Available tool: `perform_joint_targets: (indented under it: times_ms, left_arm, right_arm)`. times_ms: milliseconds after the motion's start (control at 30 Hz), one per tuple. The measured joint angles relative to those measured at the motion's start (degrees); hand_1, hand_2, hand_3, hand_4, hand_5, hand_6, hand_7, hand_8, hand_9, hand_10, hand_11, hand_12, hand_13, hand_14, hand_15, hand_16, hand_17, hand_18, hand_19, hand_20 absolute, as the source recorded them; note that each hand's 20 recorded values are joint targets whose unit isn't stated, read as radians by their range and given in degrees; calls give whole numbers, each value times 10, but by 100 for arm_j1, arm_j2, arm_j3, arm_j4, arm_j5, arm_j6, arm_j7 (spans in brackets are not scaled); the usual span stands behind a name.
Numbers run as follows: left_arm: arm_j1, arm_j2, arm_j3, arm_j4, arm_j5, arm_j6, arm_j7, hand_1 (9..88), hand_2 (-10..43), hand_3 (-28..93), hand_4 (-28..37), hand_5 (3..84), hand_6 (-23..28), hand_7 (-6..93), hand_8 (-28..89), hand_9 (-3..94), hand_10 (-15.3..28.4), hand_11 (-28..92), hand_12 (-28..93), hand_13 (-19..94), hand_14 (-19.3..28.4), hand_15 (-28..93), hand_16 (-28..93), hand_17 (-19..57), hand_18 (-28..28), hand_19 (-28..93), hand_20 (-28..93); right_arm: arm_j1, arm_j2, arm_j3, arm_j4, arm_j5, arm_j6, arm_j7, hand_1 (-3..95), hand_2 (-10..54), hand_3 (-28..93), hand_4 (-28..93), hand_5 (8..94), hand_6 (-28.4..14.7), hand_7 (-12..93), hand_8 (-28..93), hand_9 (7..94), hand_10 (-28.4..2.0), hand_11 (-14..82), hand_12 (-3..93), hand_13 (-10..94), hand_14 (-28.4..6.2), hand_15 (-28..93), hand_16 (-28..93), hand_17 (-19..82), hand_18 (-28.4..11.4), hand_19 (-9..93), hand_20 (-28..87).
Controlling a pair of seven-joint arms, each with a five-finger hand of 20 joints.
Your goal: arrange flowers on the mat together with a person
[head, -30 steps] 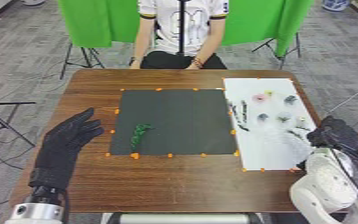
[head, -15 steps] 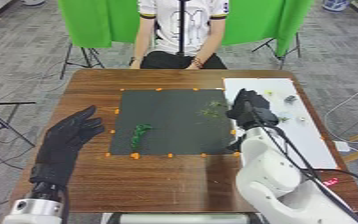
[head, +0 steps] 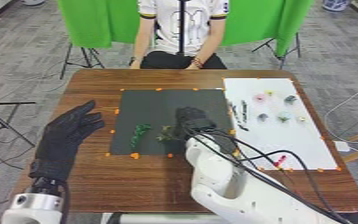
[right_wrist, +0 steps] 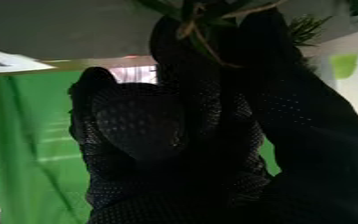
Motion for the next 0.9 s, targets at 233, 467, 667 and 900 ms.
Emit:
perform_joint_targets:
  times_ms: [233,467,667,900]
  left_arm:
    - [-70,-8,2,15,28,-60,-14,212,55,788,-283,410,102,153,-99,374,207,279,102,246,271,537,-104,-92,217,493,109]
    - [-97,-9,1,23,41,-110,-73,213,55,788,-283,410,102,152,-100,374,207,280,102,246,270,536,-104,-92,217,494,109]
    - [-114,-27,-3,32,58,-160,-136,213,55,789,-283,411,102,153,-99,375,206,280,102,247,271,537,-104,-92,217,493,109]
    - [-158,-81,3,45,101,-219,-212,213,56,788,-283,410,102,152,-99,374,206,280,101,246,271,537,-104,-91,217,493,109]
  right_arm:
    - [280,-252,-56,301,88,-387,64,456,-45,645,-236,934,6,176,-19,926,-115,431,236,890,-60,700,199,545,-229,932,323]
    - [346,-348,-76,369,190,-700,352,391,11,612,-218,910,-7,156,-110,908,-135,393,226,873,-67,696,199,536,-232,932,304]
    - [281,-375,-57,365,271,-731,368,377,38,589,-211,923,-6,161,-110,924,-133,387,221,885,-65,689,191,546,-235,932,302]
    - [165,-400,25,244,487,-606,328,367,54,573,-206,905,-10,152,-114,923,-133,378,223,885,-66,681,193,546,-233,932,296]
